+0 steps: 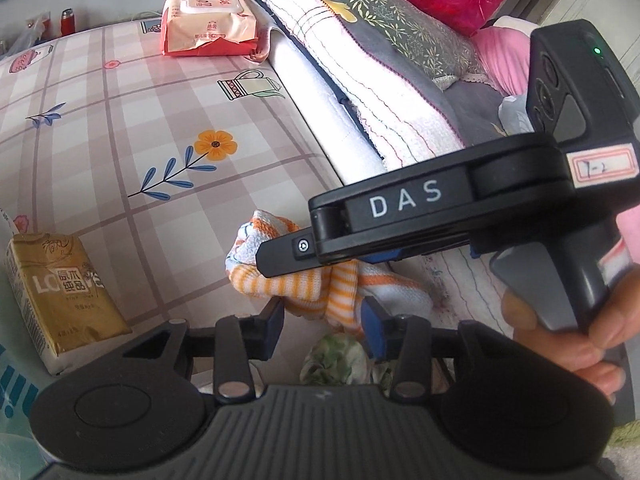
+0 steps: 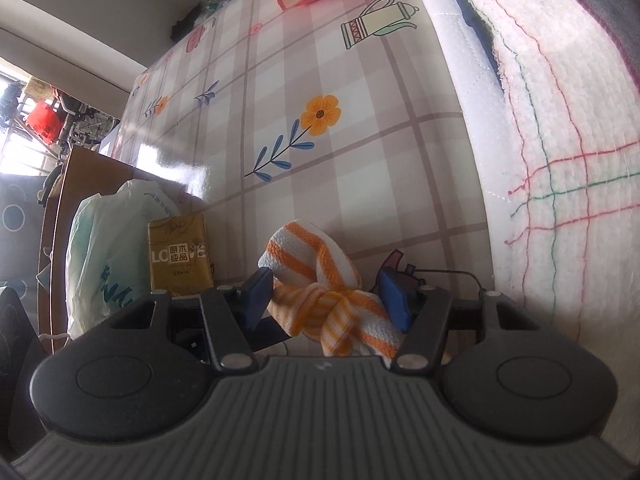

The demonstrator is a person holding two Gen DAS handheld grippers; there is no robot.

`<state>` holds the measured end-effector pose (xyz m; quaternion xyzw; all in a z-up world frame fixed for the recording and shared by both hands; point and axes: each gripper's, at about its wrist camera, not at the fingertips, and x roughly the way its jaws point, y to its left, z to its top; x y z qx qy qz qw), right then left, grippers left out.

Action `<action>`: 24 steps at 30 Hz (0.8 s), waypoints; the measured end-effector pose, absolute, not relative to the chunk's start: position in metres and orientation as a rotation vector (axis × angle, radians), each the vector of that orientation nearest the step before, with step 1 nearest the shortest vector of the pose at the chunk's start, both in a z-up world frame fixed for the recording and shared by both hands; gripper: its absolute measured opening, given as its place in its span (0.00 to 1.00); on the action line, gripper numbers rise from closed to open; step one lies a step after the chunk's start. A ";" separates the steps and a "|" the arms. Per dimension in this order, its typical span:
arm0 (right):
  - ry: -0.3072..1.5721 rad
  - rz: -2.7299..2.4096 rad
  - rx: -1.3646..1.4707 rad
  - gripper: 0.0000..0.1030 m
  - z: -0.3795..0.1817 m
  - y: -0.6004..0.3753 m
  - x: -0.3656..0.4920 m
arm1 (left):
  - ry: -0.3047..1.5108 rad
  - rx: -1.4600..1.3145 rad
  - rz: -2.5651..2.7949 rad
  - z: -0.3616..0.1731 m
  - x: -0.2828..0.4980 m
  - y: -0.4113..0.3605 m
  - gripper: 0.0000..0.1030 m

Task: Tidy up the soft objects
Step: 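Lift the striped cloth with both tools toward the box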

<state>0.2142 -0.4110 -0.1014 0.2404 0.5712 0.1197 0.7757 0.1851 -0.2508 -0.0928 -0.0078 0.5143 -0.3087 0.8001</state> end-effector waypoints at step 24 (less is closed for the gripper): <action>0.920 0.293 0.698 0.44 -0.032 -0.410 0.161 | 0.825 -0.070 -0.591 -0.006 0.147 -0.201 0.41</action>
